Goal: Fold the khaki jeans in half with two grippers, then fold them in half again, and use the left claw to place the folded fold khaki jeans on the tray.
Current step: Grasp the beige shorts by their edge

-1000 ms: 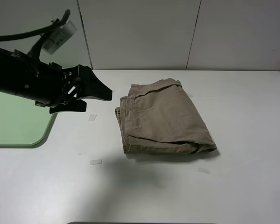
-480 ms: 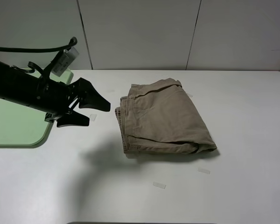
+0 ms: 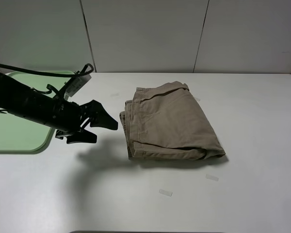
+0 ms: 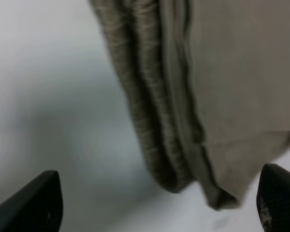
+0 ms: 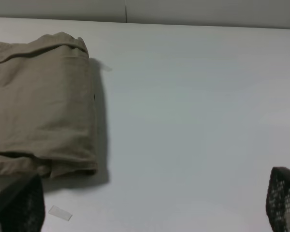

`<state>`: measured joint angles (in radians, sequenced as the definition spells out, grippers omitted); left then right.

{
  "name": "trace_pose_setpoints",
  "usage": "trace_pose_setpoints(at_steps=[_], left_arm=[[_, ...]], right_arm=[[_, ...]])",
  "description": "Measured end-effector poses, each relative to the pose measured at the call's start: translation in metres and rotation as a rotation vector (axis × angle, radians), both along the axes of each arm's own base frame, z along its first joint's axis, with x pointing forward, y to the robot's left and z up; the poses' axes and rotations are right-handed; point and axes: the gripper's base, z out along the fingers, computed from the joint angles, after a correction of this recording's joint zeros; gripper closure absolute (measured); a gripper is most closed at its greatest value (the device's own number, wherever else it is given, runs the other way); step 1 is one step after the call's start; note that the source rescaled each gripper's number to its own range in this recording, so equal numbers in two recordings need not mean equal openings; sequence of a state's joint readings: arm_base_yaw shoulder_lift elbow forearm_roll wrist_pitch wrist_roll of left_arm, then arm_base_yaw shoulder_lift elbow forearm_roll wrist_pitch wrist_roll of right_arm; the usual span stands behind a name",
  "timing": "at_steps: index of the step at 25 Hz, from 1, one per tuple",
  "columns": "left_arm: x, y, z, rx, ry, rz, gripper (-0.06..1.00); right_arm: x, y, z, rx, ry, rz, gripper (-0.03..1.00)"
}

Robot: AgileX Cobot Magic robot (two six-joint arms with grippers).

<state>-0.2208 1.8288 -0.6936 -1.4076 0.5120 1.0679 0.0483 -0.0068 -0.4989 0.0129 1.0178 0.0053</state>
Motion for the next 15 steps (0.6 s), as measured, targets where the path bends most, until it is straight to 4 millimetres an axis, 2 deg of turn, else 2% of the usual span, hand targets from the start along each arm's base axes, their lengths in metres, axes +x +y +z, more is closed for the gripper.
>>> trace_pose_setpoints(at_steps=[8, 15], left_arm=[[0.013, -0.001, -0.003, 0.025, -0.036, -0.001, 0.16], [0.032, -0.017, -0.017, 0.025, -0.033, -0.037, 0.16]], right_arm=[[0.000, 0.000, 0.000, 0.000, 0.000, 0.000, -0.03], [0.000, 0.000, 0.000, 0.000, 0.000, 0.000, -0.03]])
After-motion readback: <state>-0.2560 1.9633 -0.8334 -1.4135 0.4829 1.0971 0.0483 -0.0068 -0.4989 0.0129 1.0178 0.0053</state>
